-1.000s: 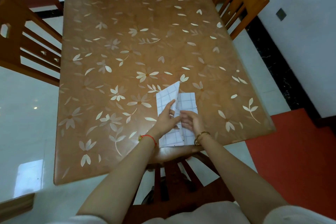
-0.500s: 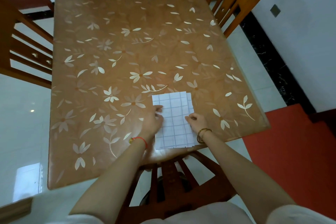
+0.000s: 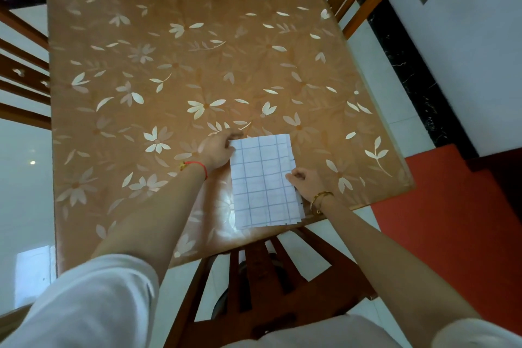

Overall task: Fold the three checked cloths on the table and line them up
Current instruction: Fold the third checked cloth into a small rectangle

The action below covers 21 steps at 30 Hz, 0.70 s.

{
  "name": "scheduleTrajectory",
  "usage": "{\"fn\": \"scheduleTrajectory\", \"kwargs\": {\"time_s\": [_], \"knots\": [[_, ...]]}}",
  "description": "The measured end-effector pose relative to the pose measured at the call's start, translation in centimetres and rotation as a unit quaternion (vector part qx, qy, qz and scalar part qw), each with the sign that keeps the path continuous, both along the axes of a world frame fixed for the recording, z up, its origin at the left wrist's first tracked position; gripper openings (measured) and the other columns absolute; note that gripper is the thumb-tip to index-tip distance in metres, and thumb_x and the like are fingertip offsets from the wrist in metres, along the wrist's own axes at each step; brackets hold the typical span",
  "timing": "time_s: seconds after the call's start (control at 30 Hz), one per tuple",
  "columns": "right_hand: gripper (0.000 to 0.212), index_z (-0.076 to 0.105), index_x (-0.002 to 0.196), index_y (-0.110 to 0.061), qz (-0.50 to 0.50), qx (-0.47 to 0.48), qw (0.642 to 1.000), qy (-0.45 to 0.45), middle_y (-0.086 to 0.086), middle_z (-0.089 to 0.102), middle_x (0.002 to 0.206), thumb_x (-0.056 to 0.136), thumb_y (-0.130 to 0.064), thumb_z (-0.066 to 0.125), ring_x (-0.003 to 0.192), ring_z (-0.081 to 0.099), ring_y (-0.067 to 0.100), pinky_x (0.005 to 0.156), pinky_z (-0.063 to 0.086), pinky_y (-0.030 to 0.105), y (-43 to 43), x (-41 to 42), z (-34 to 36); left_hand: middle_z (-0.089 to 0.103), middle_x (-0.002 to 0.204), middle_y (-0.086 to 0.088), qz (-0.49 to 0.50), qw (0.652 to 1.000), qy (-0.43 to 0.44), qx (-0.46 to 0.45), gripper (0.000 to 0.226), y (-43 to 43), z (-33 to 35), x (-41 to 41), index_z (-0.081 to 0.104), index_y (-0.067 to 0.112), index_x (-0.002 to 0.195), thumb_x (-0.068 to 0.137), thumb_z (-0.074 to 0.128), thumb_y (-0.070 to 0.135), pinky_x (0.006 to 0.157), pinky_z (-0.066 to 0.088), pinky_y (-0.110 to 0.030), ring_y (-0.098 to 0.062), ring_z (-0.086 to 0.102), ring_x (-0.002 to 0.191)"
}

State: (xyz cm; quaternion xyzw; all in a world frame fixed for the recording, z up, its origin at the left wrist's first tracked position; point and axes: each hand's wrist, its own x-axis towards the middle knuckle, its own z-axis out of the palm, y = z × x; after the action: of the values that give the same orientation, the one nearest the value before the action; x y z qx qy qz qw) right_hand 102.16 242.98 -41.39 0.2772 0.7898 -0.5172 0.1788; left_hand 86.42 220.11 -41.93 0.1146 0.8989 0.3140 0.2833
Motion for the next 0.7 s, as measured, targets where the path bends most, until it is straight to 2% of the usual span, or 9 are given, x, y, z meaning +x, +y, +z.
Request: {"fn": "scheduleTrajectory", "kwargs": {"time_s": [0.13,0.2,0.3,0.4,0.47,0.53,0.63,0.7], "knots": [[0.016,0.060,0.080,-0.007,0.009,0.011,1.000,-0.002,0.004,0.059,0.077,0.093,-0.017,0.061,0.070,0.051,0.008,0.063,0.040,0.009,0.2,0.0,0.1,0.063,0.127,0.002,-0.017,1.000,0.015,-0.018,0.053,0.3,-0.4,-0.2,0.062,0.032,0.125,0.081,0.056,0.004,0.102,0.046,-0.041,-0.020,0.057,0.117],[0.018,0.059,0.078,-0.008,0.011,0.021,1.000,0.004,0.001,0.056,0.071,0.093,-0.017,0.060,0.067,0.049,0.006,0.060,0.038,0.007,0.2,0.1,0.1,0.062,0.124,-0.002,-0.009,0.999,0.025,-0.027,0.044,0.1,-0.8,-0.4,0.063,0.024,0.123,0.084,0.060,0.005,0.099,0.047,-0.041,-0.024,0.059,0.115],[0.017,0.061,0.082,-0.007,0.010,0.017,1.000,0.005,-0.001,0.056,0.070,0.093,-0.019,0.060,0.067,0.049,0.006,0.062,0.038,0.011,0.1,0.1,-0.3,0.062,0.105,0.001,0.047,0.998,-0.002,-0.035,0.030,-0.3,-0.7,-0.4,0.063,0.013,0.115,0.085,0.067,0.009,0.095,0.046,-0.032,-0.023,0.060,0.104],[0.018,0.065,0.087,-0.005,0.005,-0.005,1.000,0.001,0.003,0.061,0.077,0.092,-0.021,0.062,0.072,0.053,0.010,0.069,0.044,0.017,-0.4,0.0,-0.5,0.060,0.089,-0.002,0.065,0.996,-0.014,-0.060,0.016,-1.2,-0.7,-0.4,0.062,0.012,0.094,0.082,0.071,0.018,0.091,0.045,-0.037,-0.029,0.059,0.098],[0.017,0.066,0.087,-0.006,0.004,-0.022,1.000,-0.003,0.007,0.065,0.081,0.091,-0.023,0.064,0.077,0.058,0.014,0.078,0.049,0.026,-0.8,-0.1,-0.8,0.067,0.093,-0.008,0.075,0.995,-0.023,-0.059,0.012,-2.0,-0.5,-0.3,0.064,0.012,0.087,0.082,0.071,0.019,0.090,0.046,-0.038,-0.031,0.059,0.101],[0.016,0.067,0.083,-0.010,0.020,-0.030,0.999,-0.009,0.010,0.068,0.083,0.090,-0.024,0.065,0.081,0.061,0.016,0.083,0.050,0.030,-1.5,-0.2,-0.9,0.069,0.098,-0.010,0.096,0.994,-0.023,-0.048,0.011,-2.8,0.0,-0.3,0.065,0.009,0.089,0.084,0.070,0.018,0.086,0.047,-0.038,-0.028,0.061,0.097],[0.019,0.063,0.072,-0.016,0.036,-0.036,0.999,-0.001,0.003,0.066,0.073,0.090,-0.022,0.065,0.073,0.061,0.014,0.072,0.051,0.027,-3.0,-0.6,-0.6,0.065,0.090,-0.009,0.119,0.992,-0.006,-0.042,0.017,-3.9,1.0,-0.6,0.064,0.004,0.093,0.084,0.070,0.016,0.074,0.044,-0.034,-0.026,0.059,0.087],[0.019,0.062,0.074,-0.013,0.052,-0.032,0.998,0.001,0.000,0.064,0.067,0.091,-0.019,0.064,0.064,0.060,0.013,0.060,0.049,0.023,-4.1,-0.9,-0.5,0.060,0.083,-0.004,0.164,0.986,-0.003,-0.010,0.013,-4.8,1.4,-0.7,0.061,0.009,0.091,0.083,0.071,0.010,0.072,0.041,-0.028,-0.022,0.056,0.083]]}}
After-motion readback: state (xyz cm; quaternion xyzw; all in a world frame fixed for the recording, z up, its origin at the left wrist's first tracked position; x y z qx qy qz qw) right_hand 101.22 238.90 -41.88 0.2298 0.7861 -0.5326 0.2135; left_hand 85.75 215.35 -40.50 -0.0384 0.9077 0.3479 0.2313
